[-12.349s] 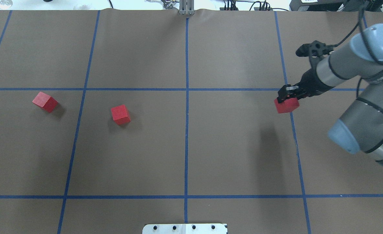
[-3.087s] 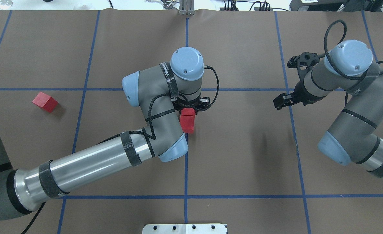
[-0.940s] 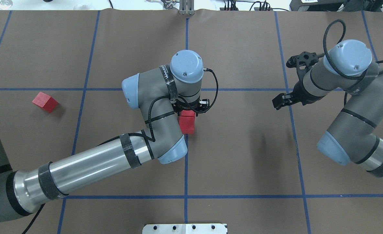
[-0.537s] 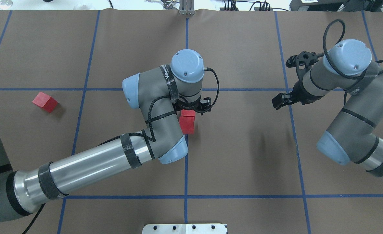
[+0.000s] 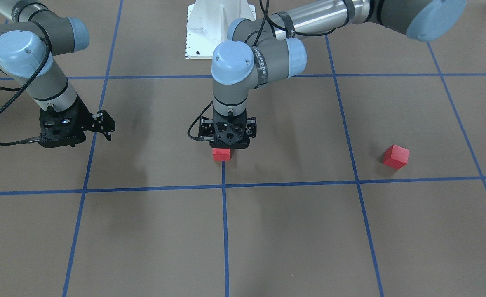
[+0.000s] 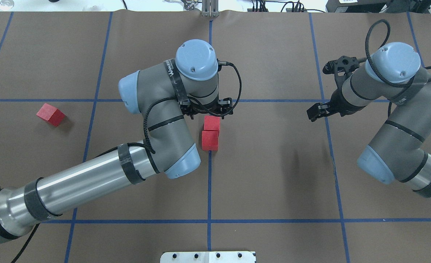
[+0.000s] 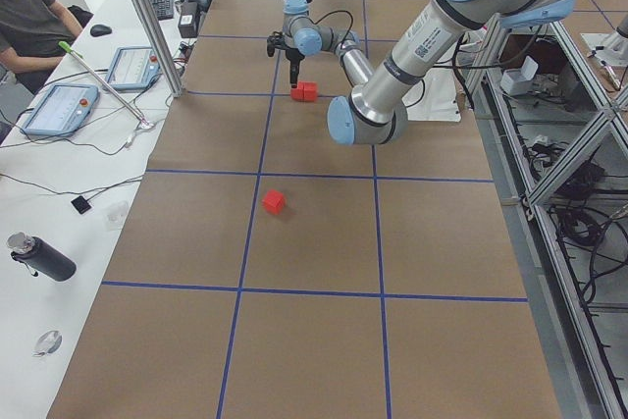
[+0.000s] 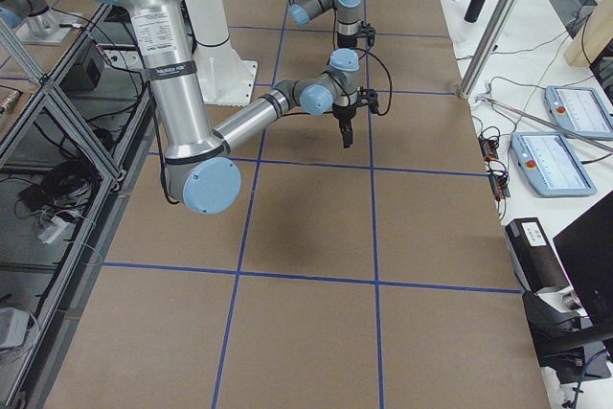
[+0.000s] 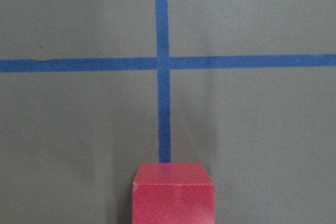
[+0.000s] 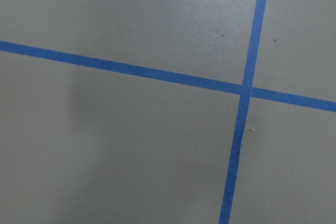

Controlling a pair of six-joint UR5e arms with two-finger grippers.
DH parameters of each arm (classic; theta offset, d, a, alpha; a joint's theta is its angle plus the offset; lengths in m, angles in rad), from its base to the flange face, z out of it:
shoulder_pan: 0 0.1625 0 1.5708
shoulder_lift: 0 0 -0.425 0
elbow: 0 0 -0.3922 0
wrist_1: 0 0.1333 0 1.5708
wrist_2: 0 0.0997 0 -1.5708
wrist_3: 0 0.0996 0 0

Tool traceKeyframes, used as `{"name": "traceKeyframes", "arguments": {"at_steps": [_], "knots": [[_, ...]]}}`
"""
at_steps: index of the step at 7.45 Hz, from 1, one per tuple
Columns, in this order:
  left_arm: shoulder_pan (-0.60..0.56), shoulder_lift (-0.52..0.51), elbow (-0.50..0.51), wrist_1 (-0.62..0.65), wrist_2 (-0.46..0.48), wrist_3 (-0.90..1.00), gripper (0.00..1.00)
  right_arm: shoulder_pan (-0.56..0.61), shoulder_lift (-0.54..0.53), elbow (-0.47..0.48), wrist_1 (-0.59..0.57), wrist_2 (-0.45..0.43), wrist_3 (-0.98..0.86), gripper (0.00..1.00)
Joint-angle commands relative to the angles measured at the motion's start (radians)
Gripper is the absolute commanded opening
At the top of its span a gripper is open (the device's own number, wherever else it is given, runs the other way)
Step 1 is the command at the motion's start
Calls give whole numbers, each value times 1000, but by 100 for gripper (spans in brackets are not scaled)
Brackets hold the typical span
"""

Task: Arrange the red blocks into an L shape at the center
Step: 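Open the left gripper and move it toward the far red cube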

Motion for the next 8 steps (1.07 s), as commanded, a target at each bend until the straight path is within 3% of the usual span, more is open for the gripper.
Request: {"name": "traceKeyframes", "arguments": {"at_steps": [1, 3, 5, 8], "knots": [[-42, 259, -265, -1, -6, 83, 99, 5, 0, 1, 0, 1, 0, 100], [-146, 468, -400, -23, -50, 203, 99, 5, 2, -1, 0, 0, 3, 100], [-311, 599, -398, -54, -164, 441, 99, 5, 3, 1, 0, 1, 6, 100], [-432, 644, -291, -55, -161, 935, 99, 3, 5, 4, 6, 1, 9, 100]]}}
